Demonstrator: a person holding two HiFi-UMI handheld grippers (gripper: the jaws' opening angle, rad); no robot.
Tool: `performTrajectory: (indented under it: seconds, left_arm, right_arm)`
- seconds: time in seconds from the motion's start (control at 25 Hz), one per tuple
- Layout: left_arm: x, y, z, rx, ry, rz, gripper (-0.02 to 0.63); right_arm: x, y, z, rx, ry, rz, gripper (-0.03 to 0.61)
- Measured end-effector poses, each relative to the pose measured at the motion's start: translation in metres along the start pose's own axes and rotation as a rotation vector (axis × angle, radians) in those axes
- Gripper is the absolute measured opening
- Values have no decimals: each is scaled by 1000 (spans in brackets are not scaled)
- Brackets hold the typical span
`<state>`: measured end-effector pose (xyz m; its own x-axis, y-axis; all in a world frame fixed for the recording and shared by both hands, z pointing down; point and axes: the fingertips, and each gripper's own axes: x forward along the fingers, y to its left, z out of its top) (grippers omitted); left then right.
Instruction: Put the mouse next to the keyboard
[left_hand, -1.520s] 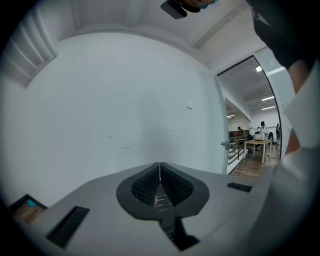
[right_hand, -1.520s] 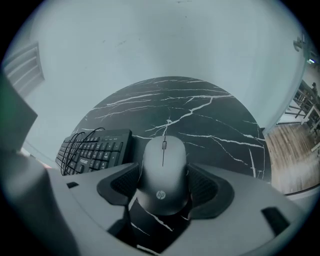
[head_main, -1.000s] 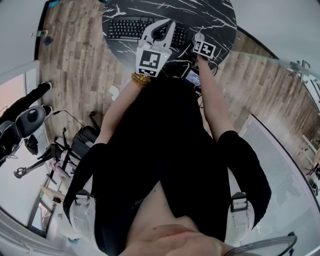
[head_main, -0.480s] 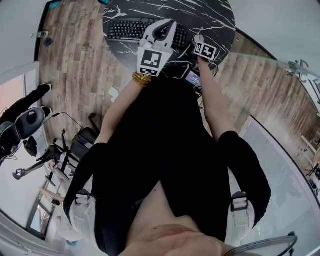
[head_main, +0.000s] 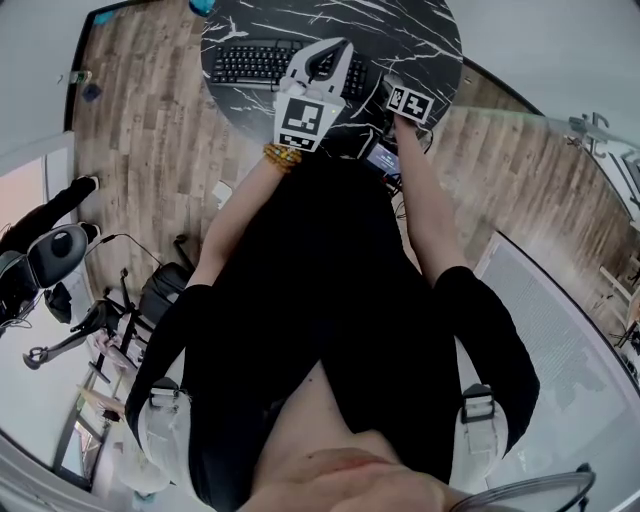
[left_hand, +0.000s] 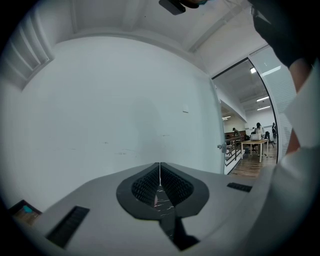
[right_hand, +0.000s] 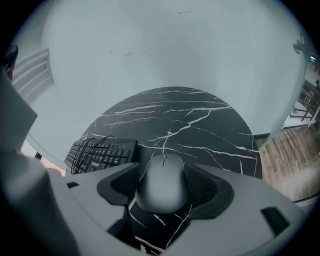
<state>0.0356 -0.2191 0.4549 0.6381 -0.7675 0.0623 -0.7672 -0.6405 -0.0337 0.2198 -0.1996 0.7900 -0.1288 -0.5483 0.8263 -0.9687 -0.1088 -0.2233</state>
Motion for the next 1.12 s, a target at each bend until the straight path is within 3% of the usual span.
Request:
performTrajectory:
  seconds: [0.36, 0.68, 1.12]
  left_arm:
    - [-7, -6, -1, 17, 10, -7, 17]
    - [-9, -3, -4, 16, 21, 10, 17]
    - [-5, -15, -1, 21, 5, -30, 17]
  right_arm:
    - [8, -4, -18, -49, 48, -23, 286]
    - [10, -3, -11, -64, 49, -11, 286]
    - [-25, 2, 29, -67, -90, 21, 286]
